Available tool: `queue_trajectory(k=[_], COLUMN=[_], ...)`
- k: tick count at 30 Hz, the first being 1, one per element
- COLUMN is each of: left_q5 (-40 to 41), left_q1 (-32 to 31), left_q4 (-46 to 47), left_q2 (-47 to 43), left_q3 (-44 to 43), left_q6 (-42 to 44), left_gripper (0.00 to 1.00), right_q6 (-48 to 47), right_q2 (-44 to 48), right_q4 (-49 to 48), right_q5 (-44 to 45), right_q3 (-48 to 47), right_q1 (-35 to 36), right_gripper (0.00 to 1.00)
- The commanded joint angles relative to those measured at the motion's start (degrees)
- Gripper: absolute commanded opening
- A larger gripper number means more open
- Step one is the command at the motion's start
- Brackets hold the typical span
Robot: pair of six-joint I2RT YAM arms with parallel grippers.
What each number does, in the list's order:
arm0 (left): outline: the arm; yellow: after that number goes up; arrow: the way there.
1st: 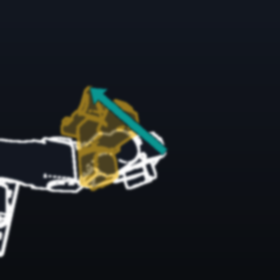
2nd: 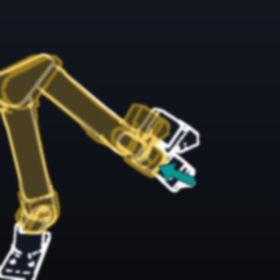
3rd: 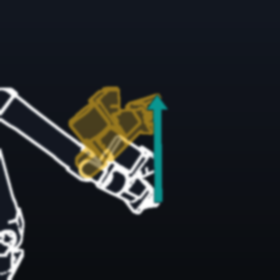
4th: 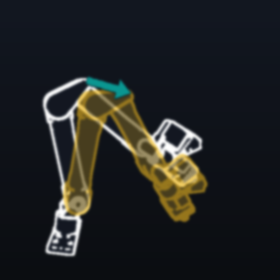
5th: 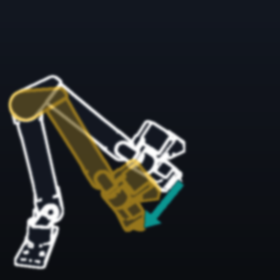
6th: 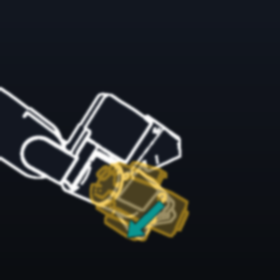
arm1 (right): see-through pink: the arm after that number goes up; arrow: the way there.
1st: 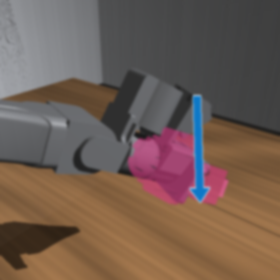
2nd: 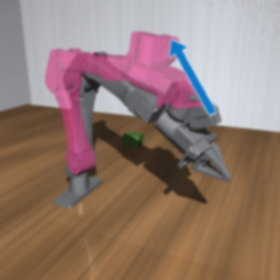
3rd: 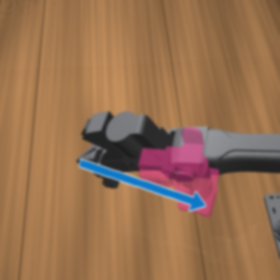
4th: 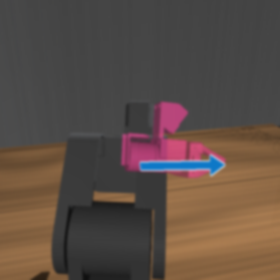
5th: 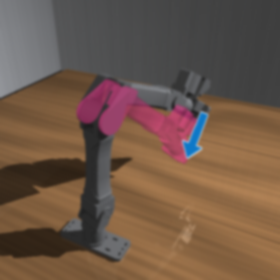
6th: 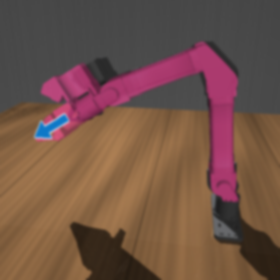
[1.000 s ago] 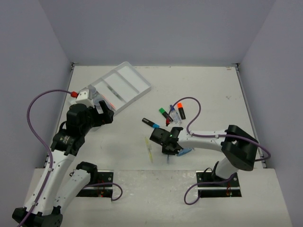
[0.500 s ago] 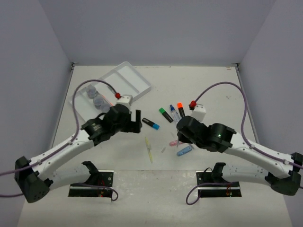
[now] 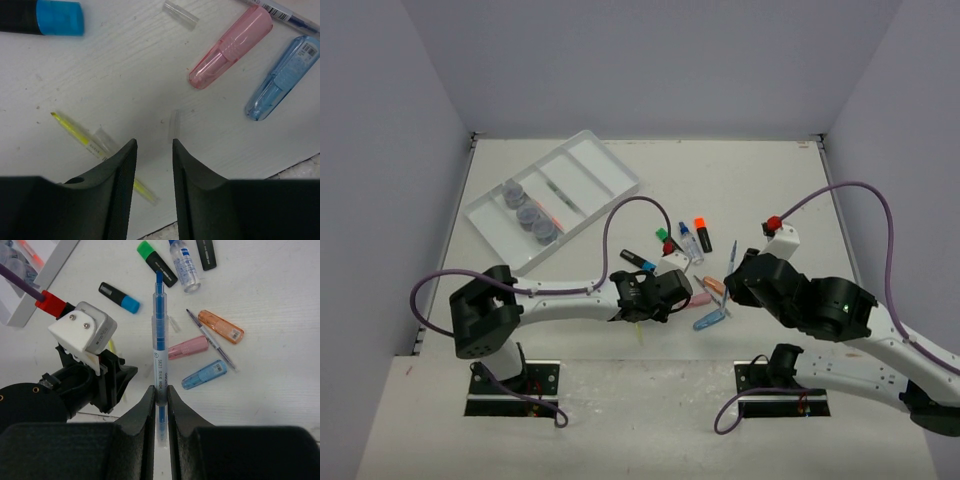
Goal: Sort the stationery into containers
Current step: Pick up the pen cap from the center of the board.
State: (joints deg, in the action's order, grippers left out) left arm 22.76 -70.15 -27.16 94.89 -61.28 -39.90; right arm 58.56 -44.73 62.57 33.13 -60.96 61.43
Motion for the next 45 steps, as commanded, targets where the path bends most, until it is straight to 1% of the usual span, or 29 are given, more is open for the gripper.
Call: queue_trajectory(k=[1, 10, 16, 21, 27, 29, 32, 33, 36, 38, 40, 41, 43, 44, 45], left_q5=[-0.27, -4.98, -5.04, -3.17, -3.57, -4.34, -3.66, -2.88, -1.03, -1.26, -1.05, -0.54, 1.28, 1.80, 1.98], left_q1=[0.01, 0.01, 0.01, 0.01, 0.01, 0.01, 0.10, 0.42, 5.15, 9.46, 13.10, 14.39, 15.92, 16.19, 16.27], left_q4=[4.04, 6.12, 6.77, 5.63, 5.29, 5.15, 3.92, 3.14, 0.98, 1.31, 3.35, 4.80, 8.52, 9.99, 11.66], left_q2=[2.20, 6.32, 8.02, 9.87, 10.98, 11.84, 10.88, 9.95, 3.32, -2.44, -10.18, -14.34, -23.18, -27.53, -31.10], left_q3=[-2.71, -3.09, -2.20, -2.44, -2.00, -1.93, -1.99, -2.08, -2.65, -2.08, -1.33, -0.79, 0.64, 1.43, 2.48], left_q6=[0.01, 1.54, 1.32, 0.53, 0.53, 0.51, 0.02, -0.24, -1.28, -1.41, -1.21, -1.12, -0.98, -0.66, -0.44], left_gripper=[0.31, 0.31, 0.30, 0.20, 0.11, 0.00, 0.00, 0.00, 0.00, 0.00, 0.00, 0.00, 0.00, 0.00, 0.00], right_q6=[0.07, -0.33, -0.02, -1.34, -1.71, -1.80, -2.98, -3.42, -6.39, -9.15, -11.05, -12.46, -16.51, -17.96, -18.65], right_q2=[0.25, 0.35, 1.21, 2.37, 1.63, 1.40, 1.32, 1.15, -0.20, -1.15, -1.63, -1.63, -1.12, -0.49, -0.01], right_q4=[0.54, 0.53, 0.41, -2.10, -3.33, -3.86, -6.06, -6.87, -11.24, -18.07, -24.89, -30.00, -44.03, -49.28, -54.53], right_q5=[2.24, 2.81, 1.90, 0.18, -0.96, -0.98, -1.30, -1.31, -1.55, -3.64, -7.29, -10.67, -20.84, -27.17, -30.71], right_q3=[1.38, 1.86, 2.98, 3.83, 4.46, 4.64, 5.57, 5.83, 6.77, 8.12, 10.11, 11.82, 16.77, 20.10, 22.90], right_q1=[-0.07, -0.04, 0.01, 0.01, 0.01, 0.01, 0.01, 0.01, -0.02, -0.08, -0.08, -0.07, 0.00, 0.01, -0.03], right_gripper=[0.00, 0.00, 0.00, 0.00, 0.00, 0.00, 0.00, 0.00, 0.00, 0.00, 0.00, 0.00, 0.00, 0.00, 0.00])
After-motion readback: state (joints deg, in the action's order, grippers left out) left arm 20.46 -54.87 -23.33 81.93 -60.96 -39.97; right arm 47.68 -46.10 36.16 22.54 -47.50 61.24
